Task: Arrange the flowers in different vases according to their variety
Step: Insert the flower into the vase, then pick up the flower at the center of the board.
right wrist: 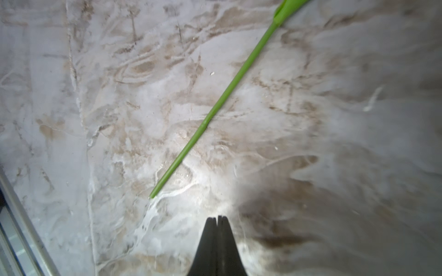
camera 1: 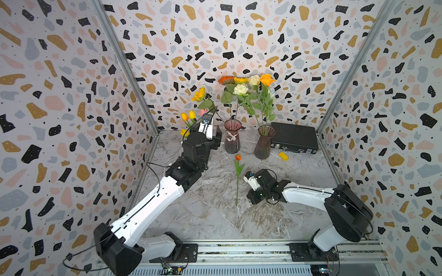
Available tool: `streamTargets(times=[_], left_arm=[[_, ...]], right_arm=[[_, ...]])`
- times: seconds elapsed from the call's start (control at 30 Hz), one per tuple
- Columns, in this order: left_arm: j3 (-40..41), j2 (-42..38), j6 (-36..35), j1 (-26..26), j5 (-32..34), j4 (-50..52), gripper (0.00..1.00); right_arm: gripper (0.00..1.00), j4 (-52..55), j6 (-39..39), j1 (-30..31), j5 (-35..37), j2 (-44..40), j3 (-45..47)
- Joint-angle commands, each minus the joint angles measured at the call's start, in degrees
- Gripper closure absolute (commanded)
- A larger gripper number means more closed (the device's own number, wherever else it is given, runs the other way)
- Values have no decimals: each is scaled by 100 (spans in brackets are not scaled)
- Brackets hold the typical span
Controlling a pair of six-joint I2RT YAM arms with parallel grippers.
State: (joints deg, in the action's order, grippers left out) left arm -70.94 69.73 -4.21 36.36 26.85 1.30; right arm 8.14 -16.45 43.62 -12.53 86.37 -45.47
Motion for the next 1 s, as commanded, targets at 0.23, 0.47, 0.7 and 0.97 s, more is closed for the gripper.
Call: streamTargets(times=[0.23,0.47,0.7,0.97], left_arm=[[-122,1249,1651,882,-1382,3174,26],[-893,2710,2060,926,-1932,3656,25],[-1583,3804,2187,926,-2330,4063,22],[-2543,4893,2285,850,-2195,4699,23]], right_arm=[[100,1469,8,-779,1074,-2240,169],[91,2144,260,-1365,982,-2650,-101],[66,2131,364,-1588,782,-2532,-181],[67,1963,493,-1696,578,-2361,-128]])
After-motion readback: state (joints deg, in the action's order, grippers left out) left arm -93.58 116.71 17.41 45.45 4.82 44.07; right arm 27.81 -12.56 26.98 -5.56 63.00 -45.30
